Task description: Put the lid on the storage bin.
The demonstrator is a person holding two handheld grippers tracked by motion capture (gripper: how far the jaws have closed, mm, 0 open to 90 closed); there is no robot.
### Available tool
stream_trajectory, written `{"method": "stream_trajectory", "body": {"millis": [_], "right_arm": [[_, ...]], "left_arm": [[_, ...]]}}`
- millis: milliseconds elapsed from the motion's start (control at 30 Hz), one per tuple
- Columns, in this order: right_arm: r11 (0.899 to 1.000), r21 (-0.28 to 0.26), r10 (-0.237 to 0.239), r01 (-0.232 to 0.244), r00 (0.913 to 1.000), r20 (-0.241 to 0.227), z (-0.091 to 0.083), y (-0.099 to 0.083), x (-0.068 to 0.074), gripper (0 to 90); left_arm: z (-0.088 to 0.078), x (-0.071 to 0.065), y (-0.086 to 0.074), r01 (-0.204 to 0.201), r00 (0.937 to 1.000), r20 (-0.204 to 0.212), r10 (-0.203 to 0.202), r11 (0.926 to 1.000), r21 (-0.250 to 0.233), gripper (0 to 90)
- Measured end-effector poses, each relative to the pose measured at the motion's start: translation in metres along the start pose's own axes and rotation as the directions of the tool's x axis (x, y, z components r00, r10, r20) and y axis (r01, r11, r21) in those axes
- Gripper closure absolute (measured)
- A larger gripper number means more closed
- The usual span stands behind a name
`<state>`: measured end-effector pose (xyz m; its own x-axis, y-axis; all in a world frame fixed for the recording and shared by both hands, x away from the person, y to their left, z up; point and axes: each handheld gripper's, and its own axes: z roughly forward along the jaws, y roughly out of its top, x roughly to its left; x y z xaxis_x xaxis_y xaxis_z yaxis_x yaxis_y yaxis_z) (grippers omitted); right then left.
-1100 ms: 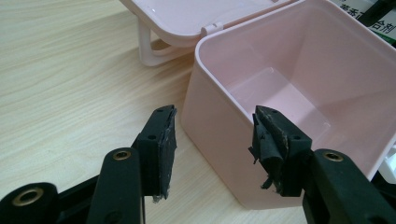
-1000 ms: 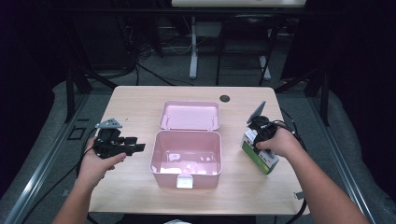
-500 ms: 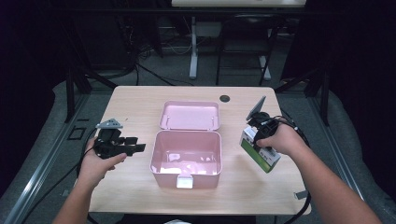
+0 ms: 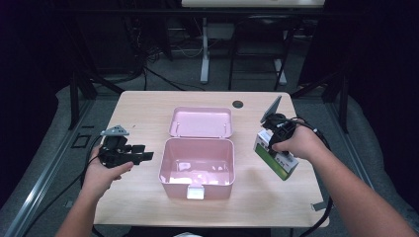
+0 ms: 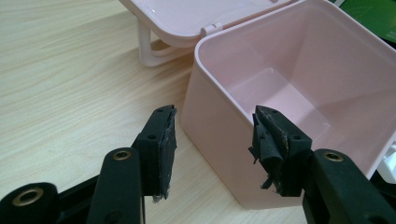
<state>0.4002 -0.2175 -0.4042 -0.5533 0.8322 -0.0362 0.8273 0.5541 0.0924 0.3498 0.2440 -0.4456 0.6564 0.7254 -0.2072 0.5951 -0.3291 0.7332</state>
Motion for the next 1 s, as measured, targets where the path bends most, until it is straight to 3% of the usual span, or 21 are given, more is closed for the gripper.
{"method": "stream_trajectory", "body": {"millis": [467,1000], "right_arm": [[1.000,-0.020,-0.022,0.022,0.9998,0.004,-0.027,0.001,0.006,61.6],[0.993,-0.045,-0.109,0.109,0.9940,0.002,-0.051,0.010,0.029,61.7]], "left_arm": [[0.003,0.000,-0.001,0.005,1.0000,-0.002,-0.005,1.0000,0.000,49.4],[0.001,0.001,-0.001,0.007,1.0000,0.000,-0.007,1.0000,0.001,49.5]]}}
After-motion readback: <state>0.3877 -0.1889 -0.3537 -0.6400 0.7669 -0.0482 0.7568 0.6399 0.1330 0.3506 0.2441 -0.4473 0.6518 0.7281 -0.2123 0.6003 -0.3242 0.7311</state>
